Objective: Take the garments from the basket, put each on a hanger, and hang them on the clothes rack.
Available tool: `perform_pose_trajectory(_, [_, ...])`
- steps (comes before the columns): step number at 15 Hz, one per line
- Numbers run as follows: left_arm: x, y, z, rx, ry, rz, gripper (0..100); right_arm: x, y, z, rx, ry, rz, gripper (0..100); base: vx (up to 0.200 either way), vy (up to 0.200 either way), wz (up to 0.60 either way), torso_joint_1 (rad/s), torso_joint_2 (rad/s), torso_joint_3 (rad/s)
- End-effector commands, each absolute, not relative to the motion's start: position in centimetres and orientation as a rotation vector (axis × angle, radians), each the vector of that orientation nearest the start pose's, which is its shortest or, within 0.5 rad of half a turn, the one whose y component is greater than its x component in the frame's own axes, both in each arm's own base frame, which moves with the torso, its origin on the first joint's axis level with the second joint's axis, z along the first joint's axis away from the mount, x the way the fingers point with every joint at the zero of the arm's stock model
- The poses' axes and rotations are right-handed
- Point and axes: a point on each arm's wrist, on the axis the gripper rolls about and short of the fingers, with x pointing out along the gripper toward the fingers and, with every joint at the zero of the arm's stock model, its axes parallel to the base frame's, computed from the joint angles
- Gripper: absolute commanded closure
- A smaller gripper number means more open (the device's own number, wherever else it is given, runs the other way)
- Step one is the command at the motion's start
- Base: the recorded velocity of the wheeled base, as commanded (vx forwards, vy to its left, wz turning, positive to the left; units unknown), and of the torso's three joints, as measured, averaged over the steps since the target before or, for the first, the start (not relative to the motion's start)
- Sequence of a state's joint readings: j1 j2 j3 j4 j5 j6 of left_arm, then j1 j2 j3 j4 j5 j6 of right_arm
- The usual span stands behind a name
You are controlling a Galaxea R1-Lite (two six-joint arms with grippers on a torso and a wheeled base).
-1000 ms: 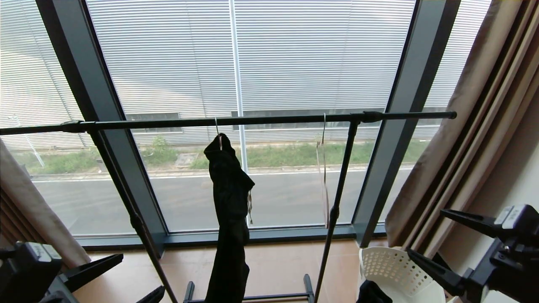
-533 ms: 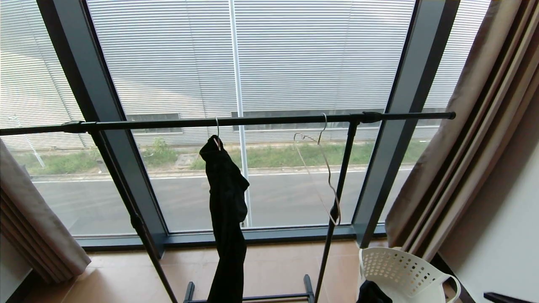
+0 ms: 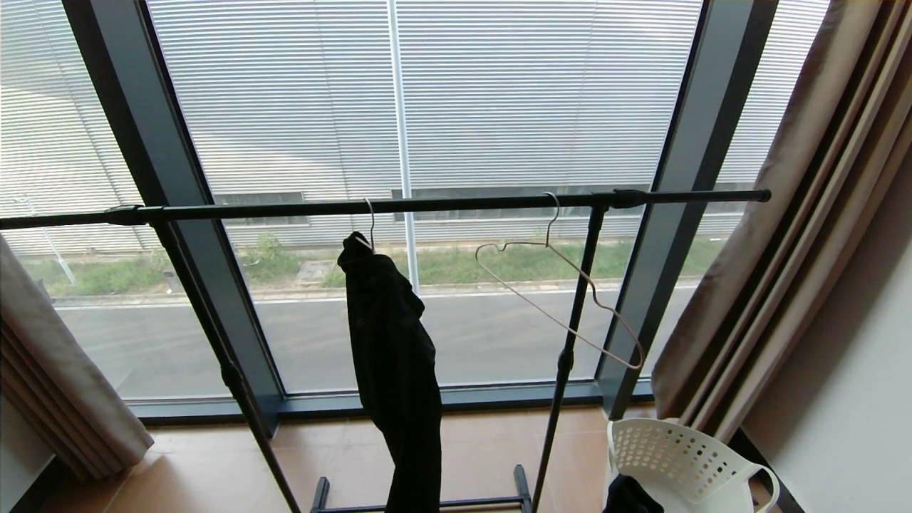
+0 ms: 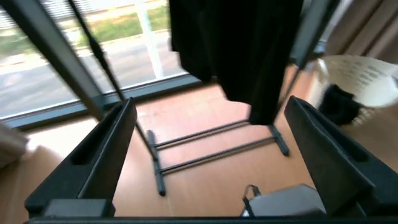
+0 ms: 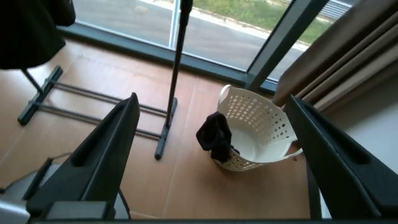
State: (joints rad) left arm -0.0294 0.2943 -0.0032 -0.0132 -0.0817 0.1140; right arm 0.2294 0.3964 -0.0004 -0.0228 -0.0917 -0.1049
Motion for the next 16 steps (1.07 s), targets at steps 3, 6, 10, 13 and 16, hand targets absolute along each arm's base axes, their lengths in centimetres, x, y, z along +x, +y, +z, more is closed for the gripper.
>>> perform_pose_trajectory(3, [-1.6,-0.4,7.9,0.183,0.086,-0.002,0,-0.3,-0.5,8.0,-0.061,0.227,0.055,0,0.000,0.000,0.00,0.000,0.00,0.000])
perform_pose_trajectory(6, [-1.6,-0.6,7.8,0.132,0.089,-0.240,0,-0.6,-0.5,8.0,-0.050,0.189,0.049,0,0.000,0.000,0.00,0.000,0.00,0.000])
perform_pose_trajectory(10, [-1.7,-0.3,7.8,0.129,0.086,-0.355,0,-1.5,-0.6,7.9,-0.028,0.080,-0.024,0,0.000,0.000,0.00,0.000,0.00,0.000])
perform_pose_trajectory(13, [-1.6,-0.3,7.7,0.121,0.098,-0.231,0,-1.5,-0.6,7.9,-0.032,0.081,-0.039,0,0.000,0.000,0.00,0.000,0.00,0.000])
perform_pose_trajectory(16, [-1.9,-0.4,7.7,0.117,0.060,-0.147,0,-1.5,-0.6,7.9,-0.025,0.082,-0.041,0,0.000,0.000,0.00,0.000,0.00,0.000])
